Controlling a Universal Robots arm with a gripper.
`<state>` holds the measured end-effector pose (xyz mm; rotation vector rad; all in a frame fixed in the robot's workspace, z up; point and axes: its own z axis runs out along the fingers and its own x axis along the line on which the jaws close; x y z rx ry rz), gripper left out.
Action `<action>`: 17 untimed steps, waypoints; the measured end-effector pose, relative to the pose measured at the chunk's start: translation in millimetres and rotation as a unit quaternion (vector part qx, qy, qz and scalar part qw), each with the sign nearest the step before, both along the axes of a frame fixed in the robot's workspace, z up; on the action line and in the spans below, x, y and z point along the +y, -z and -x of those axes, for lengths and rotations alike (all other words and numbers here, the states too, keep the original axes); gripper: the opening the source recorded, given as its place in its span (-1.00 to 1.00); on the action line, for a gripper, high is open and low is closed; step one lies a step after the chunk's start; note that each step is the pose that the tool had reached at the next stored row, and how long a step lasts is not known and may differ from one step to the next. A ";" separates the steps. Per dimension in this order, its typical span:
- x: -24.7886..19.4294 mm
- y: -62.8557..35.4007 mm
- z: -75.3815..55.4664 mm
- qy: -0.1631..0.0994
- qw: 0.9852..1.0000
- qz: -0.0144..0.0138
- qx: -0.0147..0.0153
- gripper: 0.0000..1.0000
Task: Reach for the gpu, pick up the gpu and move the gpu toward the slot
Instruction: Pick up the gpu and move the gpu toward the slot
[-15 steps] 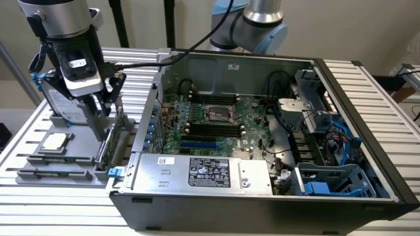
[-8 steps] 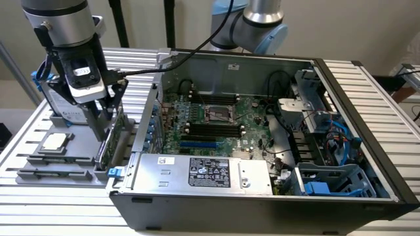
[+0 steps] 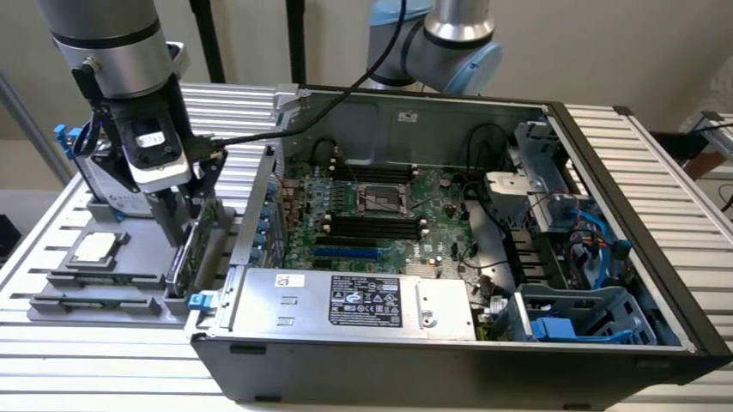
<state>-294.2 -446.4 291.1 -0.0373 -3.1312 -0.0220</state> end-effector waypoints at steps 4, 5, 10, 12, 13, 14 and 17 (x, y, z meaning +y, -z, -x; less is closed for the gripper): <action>-0.1 7.4 -0.6 0.000 1.000 0.000 0.000 -0.27; -0.1 9.2 -0.7 0.000 1.000 0.000 0.000 -0.27; -0.1 18.3 -0.8 0.000 1.000 0.000 0.000 -0.27; -0.1 21.9 -0.8 0.000 1.000 0.000 0.000 -0.27; -0.1 23.7 -0.8 0.000 1.000 0.000 0.000 -0.27; -0.1 25.5 -0.8 0.000 1.000 0.000 0.000 -0.27; -0.3 30.8 -0.8 0.000 1.000 0.000 0.001 -0.27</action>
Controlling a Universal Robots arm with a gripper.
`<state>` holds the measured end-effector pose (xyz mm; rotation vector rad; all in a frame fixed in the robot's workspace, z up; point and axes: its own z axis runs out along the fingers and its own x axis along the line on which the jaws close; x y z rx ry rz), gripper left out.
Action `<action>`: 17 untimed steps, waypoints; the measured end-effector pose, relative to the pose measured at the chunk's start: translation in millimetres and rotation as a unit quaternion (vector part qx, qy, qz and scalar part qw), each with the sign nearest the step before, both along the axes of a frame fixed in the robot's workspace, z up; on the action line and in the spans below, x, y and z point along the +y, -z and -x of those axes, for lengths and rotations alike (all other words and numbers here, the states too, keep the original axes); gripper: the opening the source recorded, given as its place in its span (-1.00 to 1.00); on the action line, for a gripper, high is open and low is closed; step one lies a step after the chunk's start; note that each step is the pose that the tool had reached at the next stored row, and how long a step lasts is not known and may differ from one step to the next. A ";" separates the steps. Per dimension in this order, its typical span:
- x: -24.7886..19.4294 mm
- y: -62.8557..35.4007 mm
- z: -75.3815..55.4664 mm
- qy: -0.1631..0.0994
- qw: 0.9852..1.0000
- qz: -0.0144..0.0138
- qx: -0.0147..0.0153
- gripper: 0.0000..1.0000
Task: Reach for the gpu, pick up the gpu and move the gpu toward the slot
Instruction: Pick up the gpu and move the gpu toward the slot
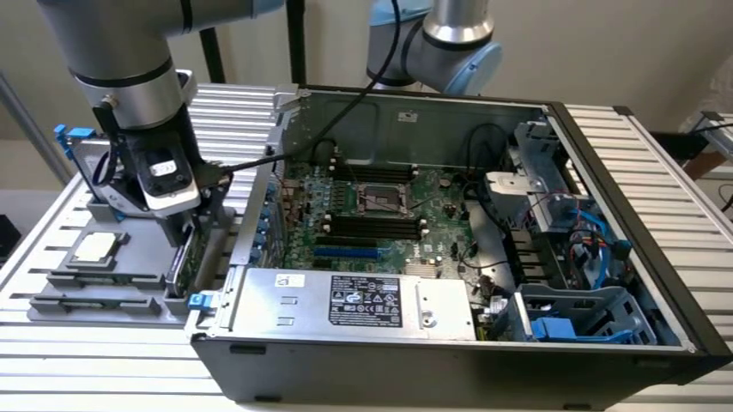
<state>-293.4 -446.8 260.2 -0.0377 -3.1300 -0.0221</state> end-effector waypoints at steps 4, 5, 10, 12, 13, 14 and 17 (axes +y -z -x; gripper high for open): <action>-0.1 4.8 0.0 0.001 1.000 0.000 0.004 -0.27; -0.1 5.8 0.0 0.001 1.000 0.000 0.006 -0.27; -0.1 10.5 0.1 0.001 1.000 0.000 0.013 -0.27; -0.1 12.4 0.0 0.002 1.000 0.000 0.014 -0.27; -0.1 13.2 0.0 0.002 1.000 0.000 0.015 -0.27; -0.1 14.1 0.0 0.002 1.000 0.000 0.015 -0.27; -0.1 16.4 -0.1 0.002 1.000 0.000 0.018 -0.27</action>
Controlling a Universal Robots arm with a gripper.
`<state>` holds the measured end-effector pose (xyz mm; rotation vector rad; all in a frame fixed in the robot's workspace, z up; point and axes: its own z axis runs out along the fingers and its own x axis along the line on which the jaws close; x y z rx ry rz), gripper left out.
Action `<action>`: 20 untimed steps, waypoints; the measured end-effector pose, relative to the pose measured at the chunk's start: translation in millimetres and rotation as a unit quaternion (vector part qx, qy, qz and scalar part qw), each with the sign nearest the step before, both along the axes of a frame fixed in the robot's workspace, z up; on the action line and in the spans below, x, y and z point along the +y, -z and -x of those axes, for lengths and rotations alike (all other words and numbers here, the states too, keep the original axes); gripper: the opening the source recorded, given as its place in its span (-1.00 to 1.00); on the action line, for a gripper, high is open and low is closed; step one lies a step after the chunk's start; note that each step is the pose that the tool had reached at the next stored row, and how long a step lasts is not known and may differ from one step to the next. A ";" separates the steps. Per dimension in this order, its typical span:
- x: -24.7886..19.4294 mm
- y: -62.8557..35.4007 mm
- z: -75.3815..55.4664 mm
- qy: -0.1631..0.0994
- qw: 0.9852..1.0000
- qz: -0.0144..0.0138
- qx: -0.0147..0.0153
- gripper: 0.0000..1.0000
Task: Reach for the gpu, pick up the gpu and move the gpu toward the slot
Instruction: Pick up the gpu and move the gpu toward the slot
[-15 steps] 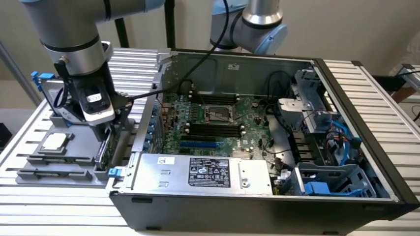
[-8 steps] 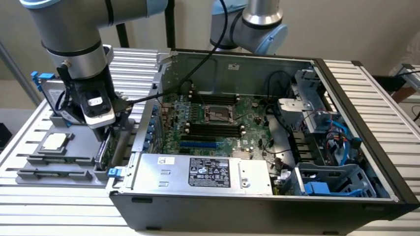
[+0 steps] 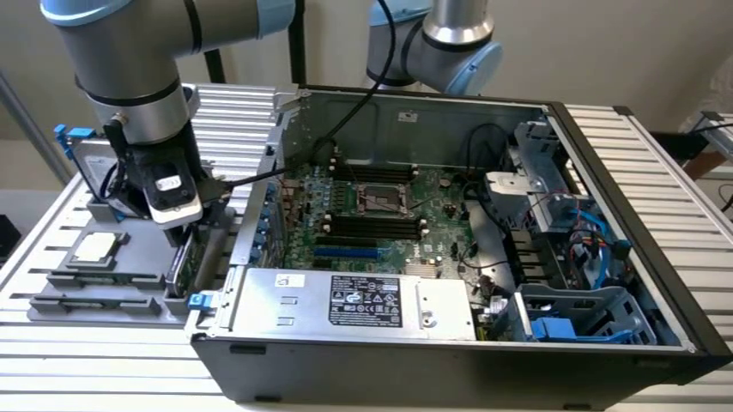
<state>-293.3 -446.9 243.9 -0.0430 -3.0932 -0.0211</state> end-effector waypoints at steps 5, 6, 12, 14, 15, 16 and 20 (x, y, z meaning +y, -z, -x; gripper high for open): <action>0.0 0.5 -3.2 0.000 1.000 0.000 0.007 -0.27; 0.0 0.4 -4.3 0.001 1.000 0.000 0.007 -0.27; 0.0 1.4 -5.3 0.002 1.000 0.001 0.008 -0.27; 0.0 2.4 -5.4 0.003 1.000 0.002 0.008 -0.27; 0.0 2.9 -5.4 0.003 1.000 0.002 0.008 -0.27; 0.0 3.3 -5.4 0.003 1.000 0.002 0.009 -0.32; 0.1 3.8 -5.2 0.004 1.000 0.003 0.011 -0.45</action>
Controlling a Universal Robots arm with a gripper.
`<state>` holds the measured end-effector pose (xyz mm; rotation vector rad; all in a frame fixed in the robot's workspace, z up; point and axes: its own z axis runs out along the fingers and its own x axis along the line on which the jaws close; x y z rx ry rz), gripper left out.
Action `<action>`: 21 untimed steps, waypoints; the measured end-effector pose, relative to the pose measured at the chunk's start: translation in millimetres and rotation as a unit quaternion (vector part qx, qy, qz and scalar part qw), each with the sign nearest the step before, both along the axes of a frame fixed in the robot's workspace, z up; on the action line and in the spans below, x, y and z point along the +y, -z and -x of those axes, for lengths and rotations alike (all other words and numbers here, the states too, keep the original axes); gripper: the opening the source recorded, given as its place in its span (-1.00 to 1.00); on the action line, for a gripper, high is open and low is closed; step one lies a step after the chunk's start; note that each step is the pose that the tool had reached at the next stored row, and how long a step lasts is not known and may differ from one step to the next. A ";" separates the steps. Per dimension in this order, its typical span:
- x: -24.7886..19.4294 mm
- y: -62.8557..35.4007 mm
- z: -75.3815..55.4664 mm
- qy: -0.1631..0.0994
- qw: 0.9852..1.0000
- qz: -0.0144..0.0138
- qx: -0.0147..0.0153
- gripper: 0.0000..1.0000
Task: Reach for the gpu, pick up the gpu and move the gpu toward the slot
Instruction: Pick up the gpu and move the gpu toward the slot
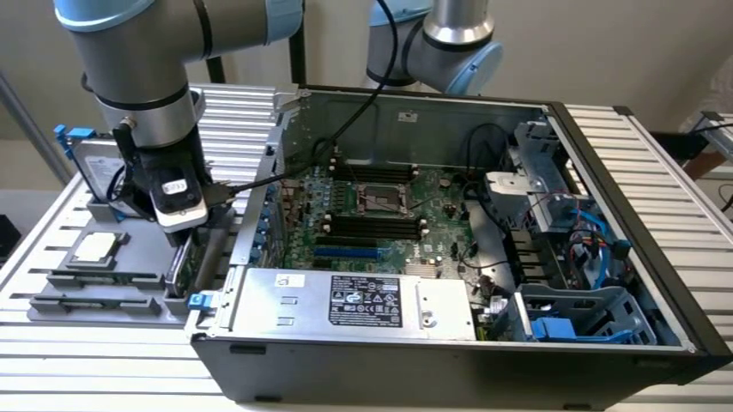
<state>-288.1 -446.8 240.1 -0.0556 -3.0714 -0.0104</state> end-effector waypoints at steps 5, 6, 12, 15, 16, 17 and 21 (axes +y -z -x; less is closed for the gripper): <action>0.0 0.1 -0.1 0.000 1.000 0.000 0.002 -0.47; 0.0 0.2 -0.1 0.000 1.000 0.000 0.002 -0.47; 0.0 0.2 0.0 -0.002 1.000 0.000 0.002 -0.47; 0.0 0.2 0.4 -0.012 1.000 0.000 0.002 -0.47; 0.0 0.2 0.4 -0.012 1.000 0.000 0.002 -0.47; 0.0 0.2 0.4 -0.012 1.000 0.000 0.002 -0.47; 0.0 0.2 0.5 -0.005 1.000 0.000 0.002 -0.47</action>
